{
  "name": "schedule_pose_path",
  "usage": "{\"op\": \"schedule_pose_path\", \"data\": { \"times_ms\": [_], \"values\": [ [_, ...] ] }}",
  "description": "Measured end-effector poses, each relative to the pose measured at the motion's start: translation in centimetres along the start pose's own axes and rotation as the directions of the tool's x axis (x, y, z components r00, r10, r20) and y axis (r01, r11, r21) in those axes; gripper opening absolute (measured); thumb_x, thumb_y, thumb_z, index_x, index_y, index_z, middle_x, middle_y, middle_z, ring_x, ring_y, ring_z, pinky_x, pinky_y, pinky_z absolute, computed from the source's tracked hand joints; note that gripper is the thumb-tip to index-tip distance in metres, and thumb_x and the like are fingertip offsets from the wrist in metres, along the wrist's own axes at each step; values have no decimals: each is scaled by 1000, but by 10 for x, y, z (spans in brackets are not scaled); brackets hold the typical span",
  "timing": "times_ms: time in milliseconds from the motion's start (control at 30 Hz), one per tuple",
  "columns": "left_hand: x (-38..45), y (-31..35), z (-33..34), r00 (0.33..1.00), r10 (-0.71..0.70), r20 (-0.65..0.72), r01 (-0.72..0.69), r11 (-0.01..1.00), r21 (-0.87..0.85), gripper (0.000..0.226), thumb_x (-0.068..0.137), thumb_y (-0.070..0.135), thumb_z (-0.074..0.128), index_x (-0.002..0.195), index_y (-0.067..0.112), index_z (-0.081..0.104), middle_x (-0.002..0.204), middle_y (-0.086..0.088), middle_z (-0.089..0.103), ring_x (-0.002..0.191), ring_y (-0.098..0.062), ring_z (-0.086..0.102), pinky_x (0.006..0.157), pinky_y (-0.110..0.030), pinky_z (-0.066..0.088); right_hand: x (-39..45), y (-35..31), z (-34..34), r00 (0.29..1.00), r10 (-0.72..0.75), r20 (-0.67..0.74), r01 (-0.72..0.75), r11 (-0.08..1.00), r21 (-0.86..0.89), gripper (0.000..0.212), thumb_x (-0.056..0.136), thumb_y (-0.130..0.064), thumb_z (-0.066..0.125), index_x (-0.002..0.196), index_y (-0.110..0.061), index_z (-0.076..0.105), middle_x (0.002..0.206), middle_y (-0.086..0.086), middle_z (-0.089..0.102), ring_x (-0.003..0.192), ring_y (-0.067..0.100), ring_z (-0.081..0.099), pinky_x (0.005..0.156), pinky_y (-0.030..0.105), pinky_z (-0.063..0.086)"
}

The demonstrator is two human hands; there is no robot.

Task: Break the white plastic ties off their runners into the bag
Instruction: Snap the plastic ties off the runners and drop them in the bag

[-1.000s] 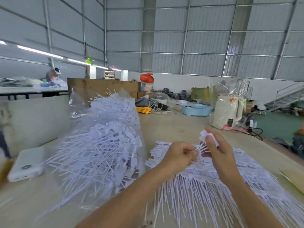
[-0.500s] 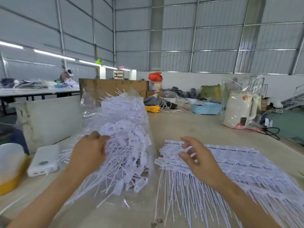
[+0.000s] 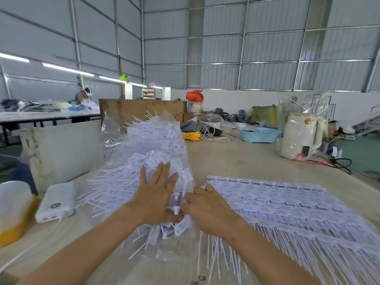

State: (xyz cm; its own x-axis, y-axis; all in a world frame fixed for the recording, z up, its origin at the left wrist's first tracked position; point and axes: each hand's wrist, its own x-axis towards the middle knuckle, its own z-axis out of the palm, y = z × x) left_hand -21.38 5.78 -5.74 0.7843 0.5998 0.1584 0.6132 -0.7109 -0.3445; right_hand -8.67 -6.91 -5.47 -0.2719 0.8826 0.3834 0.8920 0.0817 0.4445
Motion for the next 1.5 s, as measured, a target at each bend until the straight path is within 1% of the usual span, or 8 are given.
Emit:
{"op": "schedule_pose_path", "data": {
  "times_ms": [267, 567, 700, 867, 1133, 1233, 1367, 1500],
  "values": [
    [12, 4, 8, 980, -200, -1, 200, 979, 41, 100, 84, 75, 21, 147, 10, -21, 152, -25, -25, 141, -43, -20, 107, -69, 1, -9, 22, -17, 960, 193, -203, -32, 796, 604, 21, 64, 12, 41, 75, 1, 57, 82, 12, 54, 71, 21, 50, 58, 30, 39],
    [43, 2, 4, 885, -465, 21, 465, 885, -8, 94, 91, 66, 30, 148, 10, -18, 153, -32, -7, 139, -54, -9, 104, -74, 7, -29, 11, -30, 928, 72, -366, 122, 869, 480, 34, 69, 5, 29, 74, 2, 62, 82, 11, 64, 71, 25, 63, 56, 28, 51],
    [33, 27, 23, 928, -355, -113, 352, 935, -48, 95, 91, 66, 26, 144, 6, -26, 148, -35, -24, 135, -57, -18, 106, -70, -2, -35, 9, -21, 981, 111, -160, -3, 829, 559, 25, 68, 15, 41, 75, 0, 59, 84, 11, 58, 71, 28, 58, 57, 31, 44],
    [14, 18, 0, 968, -250, 8, 248, 956, -158, 103, 86, 67, 43, 147, 17, -22, 149, -20, -35, 137, -48, -27, 109, -65, -9, -19, -5, -30, 935, 85, 344, -201, 927, 317, 47, 83, -8, 45, 127, -24, 49, 126, -2, 52, 113, 24, 52, 84, 32, 42],
    [-27, -49, -31, 989, -141, 36, 145, 933, -328, 92, 66, 62, 72, 144, 38, 29, 152, -1, 23, 141, -22, 22, 109, -46, 21, 18, -32, -38, 965, 170, -202, -128, 971, 204, 27, 71, -40, 71, 93, -25, 67, 98, -4, 64, 87, 20, 59, 66, 31, 52],
    [-28, -44, -21, 971, -127, -202, 68, 959, -274, 54, 72, 54, 66, 119, 30, 55, 118, 7, 48, 115, -14, 47, 86, -29, 31, 46, -53, -22, 990, 131, -52, -102, 920, 379, 58, 84, -61, 49, 125, -21, 45, 143, 2, 31, 129, 25, 29, 97, 40, 34],
    [-38, -65, -12, 930, -109, -350, -116, 817, -564, 60, 61, 42, 85, 112, 16, 67, 116, 5, 47, 108, -9, 50, 92, -15, 37, 66, -55, -2, 981, 126, 147, -174, 907, 385, 102, 72, -72, 56, 146, -22, 7, 153, 0, 3, 141, 20, 4, 111, 47, 16],
    [-41, -109, -16, 865, -198, -462, -260, 610, -748, 25, 70, 34, 82, 93, 28, 75, 106, 15, 62, 93, 1, 59, 86, -10, 43, 65, -46, 8, 968, 117, 222, -173, 952, 254, 89, 82, -71, 42, 147, -23, 7, 153, 7, 7, 140, 24, 9, 106, 54, 17]
  ]
}}
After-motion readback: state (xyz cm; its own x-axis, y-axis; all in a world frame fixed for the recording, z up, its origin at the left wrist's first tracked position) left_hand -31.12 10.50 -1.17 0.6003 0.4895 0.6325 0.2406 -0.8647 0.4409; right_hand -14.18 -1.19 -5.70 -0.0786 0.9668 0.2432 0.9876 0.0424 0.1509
